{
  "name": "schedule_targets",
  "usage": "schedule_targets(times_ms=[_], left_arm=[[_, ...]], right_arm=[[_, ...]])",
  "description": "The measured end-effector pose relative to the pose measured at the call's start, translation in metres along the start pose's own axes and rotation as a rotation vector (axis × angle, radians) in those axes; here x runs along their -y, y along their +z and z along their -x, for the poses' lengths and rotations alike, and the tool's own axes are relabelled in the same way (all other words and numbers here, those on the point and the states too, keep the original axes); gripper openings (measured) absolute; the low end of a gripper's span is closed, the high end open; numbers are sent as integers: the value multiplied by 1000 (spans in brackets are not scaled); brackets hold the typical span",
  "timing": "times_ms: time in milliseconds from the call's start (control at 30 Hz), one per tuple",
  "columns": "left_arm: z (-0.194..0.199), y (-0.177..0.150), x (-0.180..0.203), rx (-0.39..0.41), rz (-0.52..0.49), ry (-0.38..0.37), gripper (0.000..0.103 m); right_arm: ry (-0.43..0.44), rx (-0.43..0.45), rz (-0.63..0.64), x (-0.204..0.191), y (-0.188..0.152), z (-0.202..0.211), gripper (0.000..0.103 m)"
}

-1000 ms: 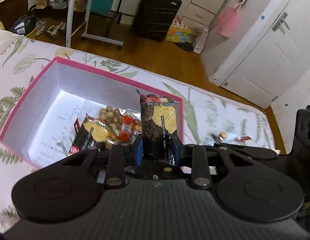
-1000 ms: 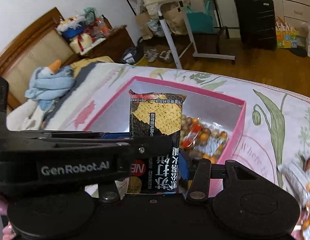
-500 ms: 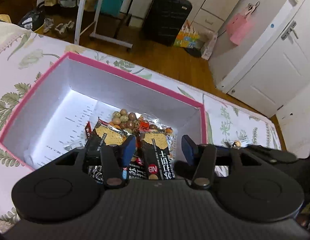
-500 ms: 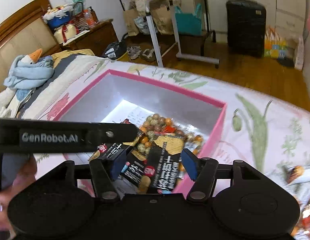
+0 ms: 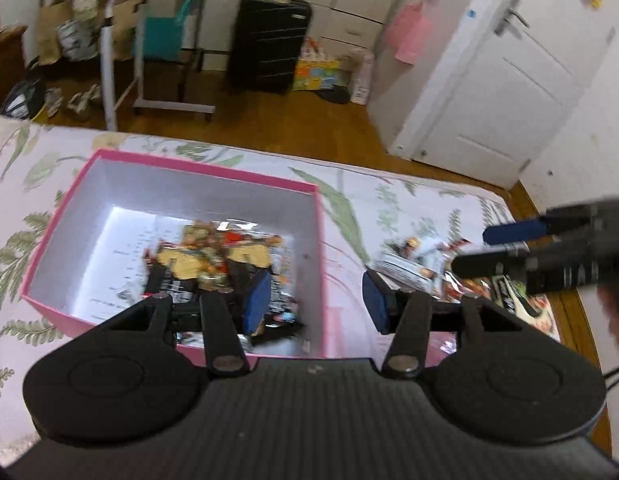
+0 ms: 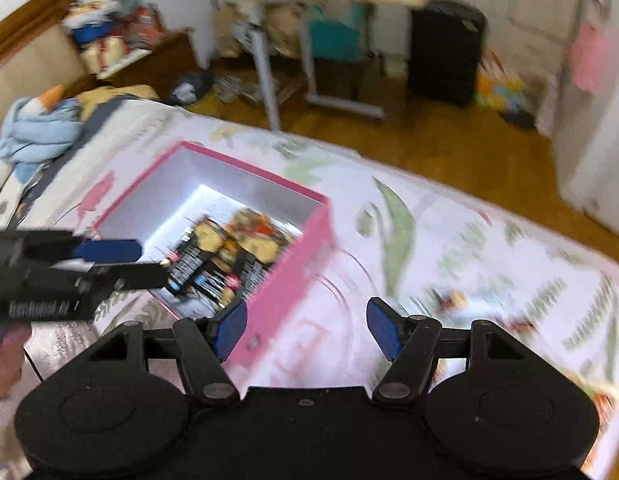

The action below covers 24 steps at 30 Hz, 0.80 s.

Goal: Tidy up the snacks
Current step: 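Grasp a white wrapped bar with the left tool while the right tool grasps another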

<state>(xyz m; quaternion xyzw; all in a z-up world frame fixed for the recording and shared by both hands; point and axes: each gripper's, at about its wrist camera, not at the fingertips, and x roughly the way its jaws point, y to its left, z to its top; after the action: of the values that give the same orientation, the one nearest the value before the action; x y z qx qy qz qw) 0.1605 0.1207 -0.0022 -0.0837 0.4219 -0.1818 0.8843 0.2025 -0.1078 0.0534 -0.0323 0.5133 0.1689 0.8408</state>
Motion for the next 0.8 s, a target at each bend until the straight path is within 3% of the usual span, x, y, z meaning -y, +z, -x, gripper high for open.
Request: schedule_targets(times_ms=[200, 467, 533, 667, 800], left_arm=[[-27, 0, 51, -66, -14, -64, 50], [-110, -2, 83, -131, 142, -78, 50], [-136, -3, 84, -137, 196, -74, 50], [-187, -6, 82, -159, 294, -62, 50], [-227, -8, 92, -182, 310, -52, 50]], right_arm=[[-72, -68, -151, 54, -8, 7, 71], [24, -6, -409, 135, -27, -40, 71], [44, -23, -453, 154, -34, -57, 66], [59, -35, -447, 176, -52, -81, 59], [92, -30, -402, 186, -72, -98, 56]])
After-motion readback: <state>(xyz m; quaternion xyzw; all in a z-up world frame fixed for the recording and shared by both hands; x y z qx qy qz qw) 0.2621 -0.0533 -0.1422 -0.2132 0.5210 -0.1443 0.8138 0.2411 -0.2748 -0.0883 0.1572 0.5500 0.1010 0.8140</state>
